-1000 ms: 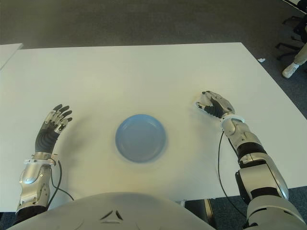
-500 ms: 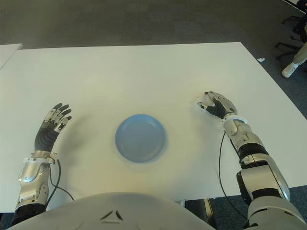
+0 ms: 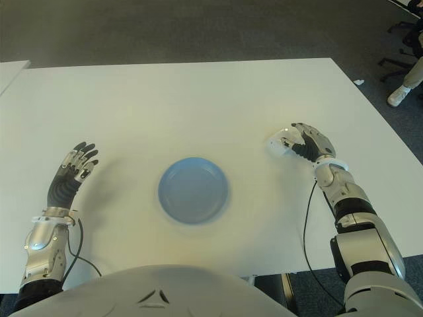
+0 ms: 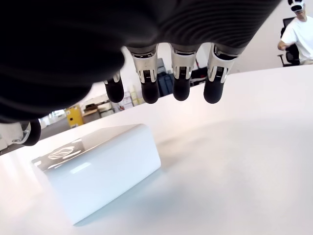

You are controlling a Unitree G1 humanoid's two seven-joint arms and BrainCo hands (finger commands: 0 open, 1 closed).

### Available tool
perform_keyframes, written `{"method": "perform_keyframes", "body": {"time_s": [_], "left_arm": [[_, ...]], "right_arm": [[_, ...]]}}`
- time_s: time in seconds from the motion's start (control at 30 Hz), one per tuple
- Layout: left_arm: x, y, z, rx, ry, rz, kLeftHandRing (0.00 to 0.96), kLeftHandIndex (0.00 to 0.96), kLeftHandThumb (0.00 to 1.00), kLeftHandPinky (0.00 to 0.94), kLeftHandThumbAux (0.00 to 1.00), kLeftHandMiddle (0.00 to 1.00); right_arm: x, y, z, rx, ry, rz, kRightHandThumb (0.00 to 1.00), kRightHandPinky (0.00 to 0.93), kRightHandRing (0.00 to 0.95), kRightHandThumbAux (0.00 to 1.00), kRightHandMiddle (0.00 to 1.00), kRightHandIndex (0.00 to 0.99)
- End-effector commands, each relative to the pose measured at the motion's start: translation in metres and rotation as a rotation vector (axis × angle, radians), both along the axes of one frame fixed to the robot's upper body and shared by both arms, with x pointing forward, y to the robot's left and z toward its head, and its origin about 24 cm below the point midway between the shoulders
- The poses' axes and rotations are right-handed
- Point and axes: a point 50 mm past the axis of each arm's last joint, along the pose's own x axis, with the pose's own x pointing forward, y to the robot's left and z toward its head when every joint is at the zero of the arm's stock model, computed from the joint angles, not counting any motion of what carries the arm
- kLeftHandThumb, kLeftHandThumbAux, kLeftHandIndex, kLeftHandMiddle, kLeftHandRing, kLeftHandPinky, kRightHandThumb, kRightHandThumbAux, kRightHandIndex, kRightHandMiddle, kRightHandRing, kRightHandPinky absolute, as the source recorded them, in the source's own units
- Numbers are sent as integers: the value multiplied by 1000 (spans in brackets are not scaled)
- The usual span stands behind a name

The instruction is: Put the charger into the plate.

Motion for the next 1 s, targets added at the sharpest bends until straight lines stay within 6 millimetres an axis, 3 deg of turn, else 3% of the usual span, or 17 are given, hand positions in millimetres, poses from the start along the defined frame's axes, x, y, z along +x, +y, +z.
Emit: {"method": "perform_keyframes", "body": {"time_s": [0.03,1.0], "left_arm": [[1,0,0,7,7,-29,110,86,438,132,565,109],[2,5,2,37,1,-43,85,65,400,129,592,83]], "right_arm": [[-7,-7,-6,0,17,-45,173,0,0,219,0,0],[-15,-15,-10,24,28,-100,205,0,0,219,0,0]]}}
